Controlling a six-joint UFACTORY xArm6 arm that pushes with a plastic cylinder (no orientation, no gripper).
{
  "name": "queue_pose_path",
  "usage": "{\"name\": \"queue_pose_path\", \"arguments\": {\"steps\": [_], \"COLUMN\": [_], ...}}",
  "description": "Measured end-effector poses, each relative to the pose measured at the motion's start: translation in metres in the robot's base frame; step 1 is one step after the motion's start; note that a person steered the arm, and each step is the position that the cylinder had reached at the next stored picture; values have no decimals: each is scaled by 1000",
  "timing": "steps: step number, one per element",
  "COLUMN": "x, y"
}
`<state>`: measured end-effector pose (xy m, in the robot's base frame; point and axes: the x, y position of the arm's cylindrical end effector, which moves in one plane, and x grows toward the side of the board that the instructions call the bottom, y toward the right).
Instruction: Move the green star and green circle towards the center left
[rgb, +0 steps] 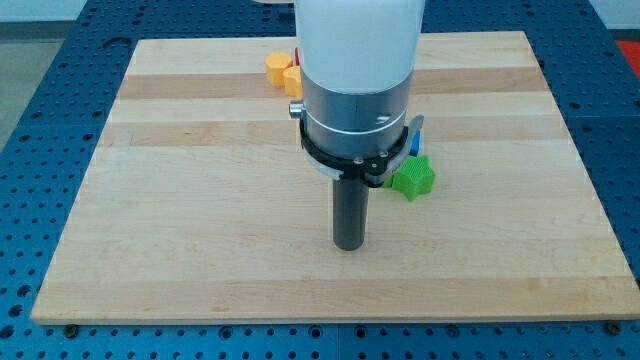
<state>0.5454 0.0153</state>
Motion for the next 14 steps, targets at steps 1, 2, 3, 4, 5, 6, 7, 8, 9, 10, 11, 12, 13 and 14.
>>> {"name": "queue_pose_path", "arguments": {"steps": [1, 2, 3, 4, 5, 6, 7, 8, 9, 10, 11, 12, 13, 14], "x": [0, -13, -29, -39, -46, -51, -62, -71, -76, -78, -78, -79, -83, -84], "y": [35, 84, 102, 102, 102, 107, 110, 95, 68, 42, 58, 94, 98, 80]}}
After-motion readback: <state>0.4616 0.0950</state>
